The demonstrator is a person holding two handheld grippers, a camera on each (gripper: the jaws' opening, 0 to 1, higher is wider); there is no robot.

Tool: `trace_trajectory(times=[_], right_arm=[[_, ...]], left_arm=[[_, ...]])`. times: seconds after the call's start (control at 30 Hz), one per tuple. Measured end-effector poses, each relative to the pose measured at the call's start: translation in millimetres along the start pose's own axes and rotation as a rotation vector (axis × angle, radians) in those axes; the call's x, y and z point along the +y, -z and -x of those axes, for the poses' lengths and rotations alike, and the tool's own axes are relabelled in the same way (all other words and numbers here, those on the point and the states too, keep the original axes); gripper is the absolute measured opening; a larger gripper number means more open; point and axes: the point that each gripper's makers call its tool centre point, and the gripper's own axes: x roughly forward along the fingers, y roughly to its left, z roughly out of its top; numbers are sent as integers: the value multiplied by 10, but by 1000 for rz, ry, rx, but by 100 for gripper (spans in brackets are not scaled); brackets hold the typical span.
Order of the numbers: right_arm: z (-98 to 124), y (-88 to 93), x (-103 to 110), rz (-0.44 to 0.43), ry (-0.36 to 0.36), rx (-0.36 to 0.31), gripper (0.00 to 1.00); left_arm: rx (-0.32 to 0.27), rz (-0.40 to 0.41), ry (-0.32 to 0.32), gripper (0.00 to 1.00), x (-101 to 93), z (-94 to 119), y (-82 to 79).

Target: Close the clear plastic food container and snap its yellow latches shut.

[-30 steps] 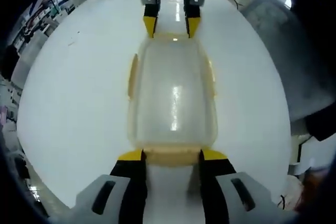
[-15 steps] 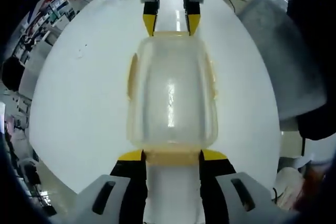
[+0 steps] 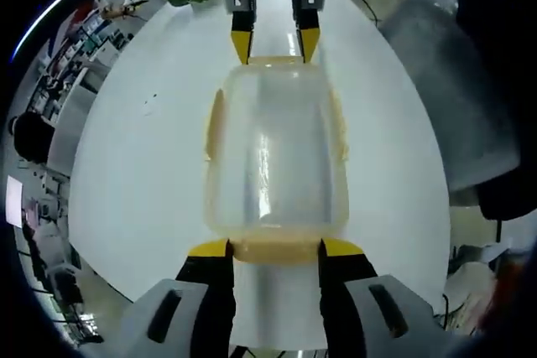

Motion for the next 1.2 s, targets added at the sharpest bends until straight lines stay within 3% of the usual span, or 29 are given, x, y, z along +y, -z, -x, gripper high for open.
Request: trace_trajectory(times=[0.33,0.6,1.2], right_arm=[[74,59,15,-12,18,-2,36],[161,170,53,-26,31,5,36],[408,709,149,-87,51,40,36]], left_arm=[[2,-26,-7,36,25,5,-86],[0,-52,-6,36,36,1,-248],[-40,-116,11,35,80,-227,-805]])
